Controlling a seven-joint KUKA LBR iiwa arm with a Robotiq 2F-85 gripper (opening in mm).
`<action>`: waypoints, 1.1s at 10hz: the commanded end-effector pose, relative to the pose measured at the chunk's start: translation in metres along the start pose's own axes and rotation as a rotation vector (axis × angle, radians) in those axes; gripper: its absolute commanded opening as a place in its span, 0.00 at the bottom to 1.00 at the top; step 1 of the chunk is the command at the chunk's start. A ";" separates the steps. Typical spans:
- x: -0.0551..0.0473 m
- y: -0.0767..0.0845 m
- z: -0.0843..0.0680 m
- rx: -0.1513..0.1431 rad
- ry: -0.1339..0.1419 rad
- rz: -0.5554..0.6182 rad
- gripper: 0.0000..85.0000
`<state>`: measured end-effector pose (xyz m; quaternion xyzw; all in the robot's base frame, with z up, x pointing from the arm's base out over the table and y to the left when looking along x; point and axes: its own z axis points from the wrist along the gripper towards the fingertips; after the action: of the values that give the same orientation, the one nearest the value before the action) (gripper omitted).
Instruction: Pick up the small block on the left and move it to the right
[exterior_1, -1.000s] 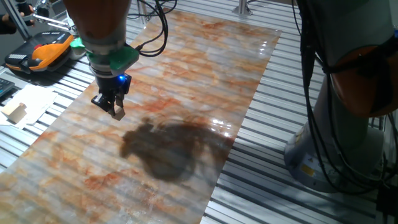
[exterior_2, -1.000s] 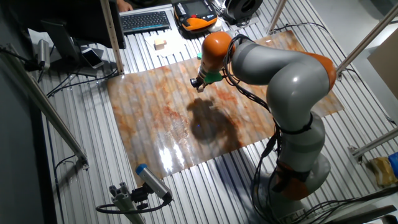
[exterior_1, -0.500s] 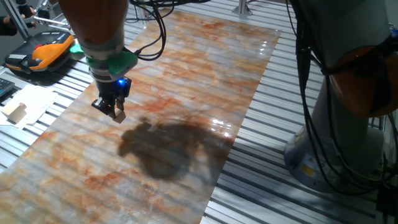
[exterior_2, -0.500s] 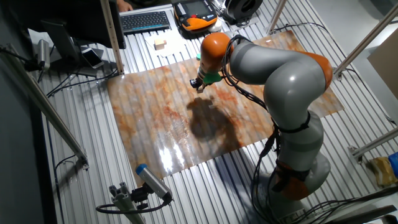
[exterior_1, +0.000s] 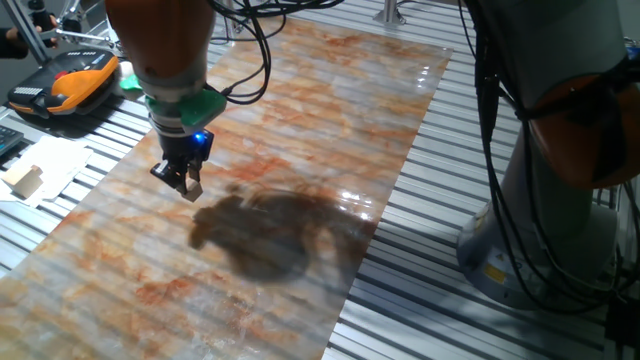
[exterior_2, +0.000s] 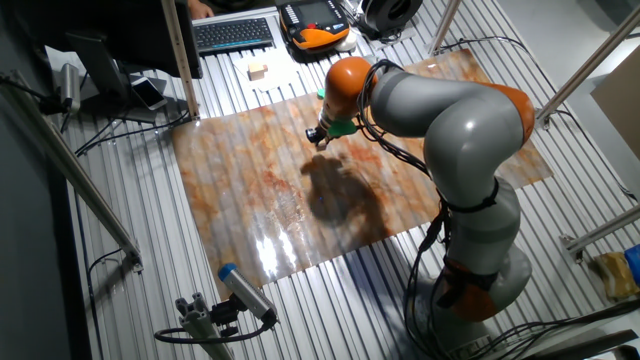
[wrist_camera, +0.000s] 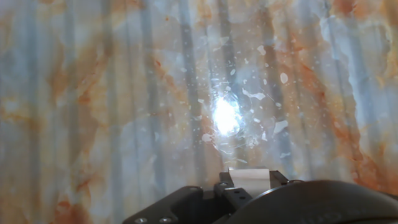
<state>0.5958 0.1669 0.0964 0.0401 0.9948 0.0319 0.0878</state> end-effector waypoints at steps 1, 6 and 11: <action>0.000 -0.001 0.002 0.000 -0.002 0.003 0.00; 0.000 -0.002 0.008 0.002 -0.011 0.013 0.00; 0.001 -0.002 0.011 0.007 -0.014 0.008 0.00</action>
<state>0.5962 0.1653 0.0853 0.0447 0.9941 0.0285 0.0946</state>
